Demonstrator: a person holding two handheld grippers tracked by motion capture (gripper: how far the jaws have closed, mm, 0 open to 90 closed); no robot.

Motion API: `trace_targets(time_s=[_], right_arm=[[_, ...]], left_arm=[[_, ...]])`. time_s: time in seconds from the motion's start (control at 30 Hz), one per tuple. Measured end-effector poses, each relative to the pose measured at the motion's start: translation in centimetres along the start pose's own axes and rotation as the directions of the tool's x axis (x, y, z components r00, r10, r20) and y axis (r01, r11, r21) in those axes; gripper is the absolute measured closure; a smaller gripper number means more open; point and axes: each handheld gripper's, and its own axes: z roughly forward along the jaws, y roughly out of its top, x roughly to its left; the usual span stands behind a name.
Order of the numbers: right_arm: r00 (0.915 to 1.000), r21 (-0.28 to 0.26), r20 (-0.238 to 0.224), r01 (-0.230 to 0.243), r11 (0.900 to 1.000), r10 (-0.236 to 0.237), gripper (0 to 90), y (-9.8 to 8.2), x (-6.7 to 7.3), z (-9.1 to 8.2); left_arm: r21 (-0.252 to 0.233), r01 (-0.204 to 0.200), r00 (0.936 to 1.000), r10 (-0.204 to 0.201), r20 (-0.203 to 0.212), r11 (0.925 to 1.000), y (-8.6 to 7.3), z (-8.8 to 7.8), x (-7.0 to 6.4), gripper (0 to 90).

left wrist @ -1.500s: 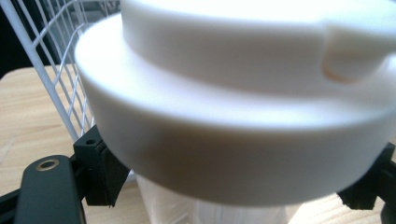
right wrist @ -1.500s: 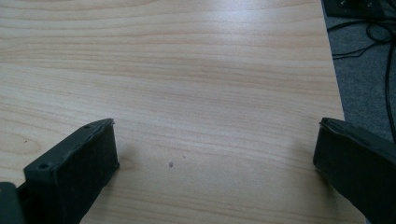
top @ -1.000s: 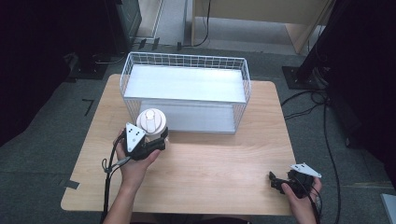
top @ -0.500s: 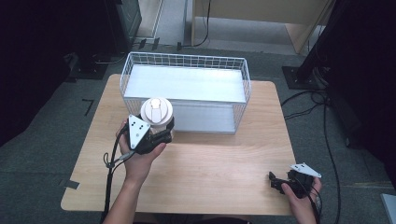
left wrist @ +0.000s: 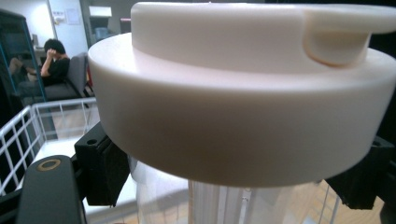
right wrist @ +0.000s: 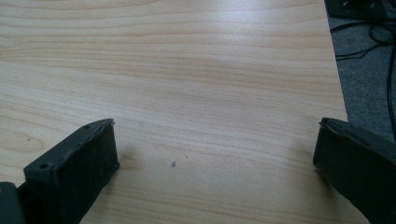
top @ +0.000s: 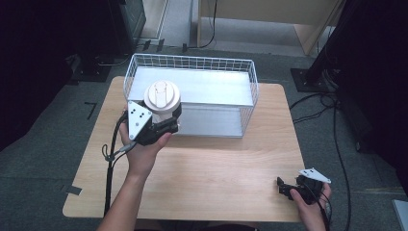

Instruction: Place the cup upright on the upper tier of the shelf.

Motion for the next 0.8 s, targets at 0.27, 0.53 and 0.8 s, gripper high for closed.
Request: trace_targets(time_s=[0.27,0.53,0.8], right_arm=[[1.0000,0.003,-0.003,-0.002,1.000,0.002,0.0,0.0,0.0,0.0],[1.0000,0.002,-0.004,-0.002,1.000,0.002,0.0,0.0,0.0,0.0],[1.0000,0.002,-0.004,-0.002,1.000,0.002,0.0,0.0,0.0,0.0]], left_arm=[[-0.016,-0.001,1.0000,0.001,-0.007,0.9999,1.9,1.6,0.5,15.6],[-0.039,-0.011,0.9998,0.010,-0.017,0.9992,3.3,3.4,0.9,15.6],[-0.041,-0.009,0.9992,0.008,-0.039,0.9991,3.1,6.1,1.3,15.6]])
